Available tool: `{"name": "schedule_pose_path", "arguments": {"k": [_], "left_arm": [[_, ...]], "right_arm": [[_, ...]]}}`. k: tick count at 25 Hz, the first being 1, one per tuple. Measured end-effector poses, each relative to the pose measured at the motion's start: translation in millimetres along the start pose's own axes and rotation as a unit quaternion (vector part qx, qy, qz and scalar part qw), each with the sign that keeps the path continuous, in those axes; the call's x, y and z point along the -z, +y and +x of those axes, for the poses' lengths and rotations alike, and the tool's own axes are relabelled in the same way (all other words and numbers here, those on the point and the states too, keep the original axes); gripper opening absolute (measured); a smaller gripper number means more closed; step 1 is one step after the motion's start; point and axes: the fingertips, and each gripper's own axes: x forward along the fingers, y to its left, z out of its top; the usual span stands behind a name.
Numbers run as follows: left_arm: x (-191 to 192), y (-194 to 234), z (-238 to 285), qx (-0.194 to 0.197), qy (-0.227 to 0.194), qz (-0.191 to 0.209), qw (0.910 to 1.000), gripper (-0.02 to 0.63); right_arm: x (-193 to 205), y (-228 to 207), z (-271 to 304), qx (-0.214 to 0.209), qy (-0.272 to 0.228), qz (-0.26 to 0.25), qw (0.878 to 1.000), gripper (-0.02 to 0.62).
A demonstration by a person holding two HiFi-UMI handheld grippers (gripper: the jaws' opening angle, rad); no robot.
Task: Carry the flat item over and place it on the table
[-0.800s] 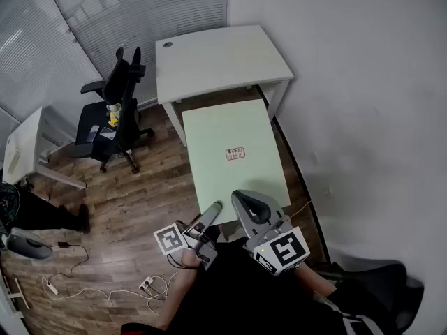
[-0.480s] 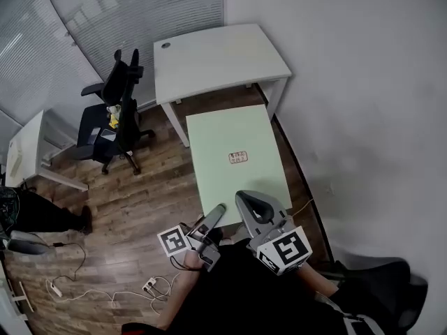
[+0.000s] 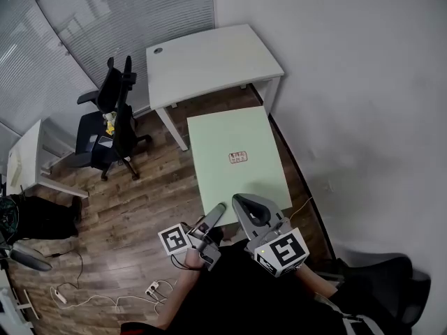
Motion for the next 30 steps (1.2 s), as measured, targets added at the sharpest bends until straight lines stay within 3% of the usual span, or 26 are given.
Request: {"name": "schedule_pose_path", "arguments": {"k": [13, 22, 30], "left_arm": [[10.7, -0.3, 10.5, -0.005, -0.026, 0.001, 0.9996, 0.287], [-10.3, 0.0, 22.7, 0.000, -0.042, 0.003, 0.9991, 0.287], [-37.5, 10.9, 56.3, 0.008, -0.029, -0.006, 0.9995, 0.287]], "right_arm": [[7.7, -20.4, -9.4, -0.018, 0.007, 0.012, 1.000, 0.000], [-3.3, -36.6, 4.3, -0.014, 0.006, 0.005, 1.000, 0.002], [-2.2, -68.2, 30.9, 0.004, 0.013, 0.004, 1.000, 0.002]]}}
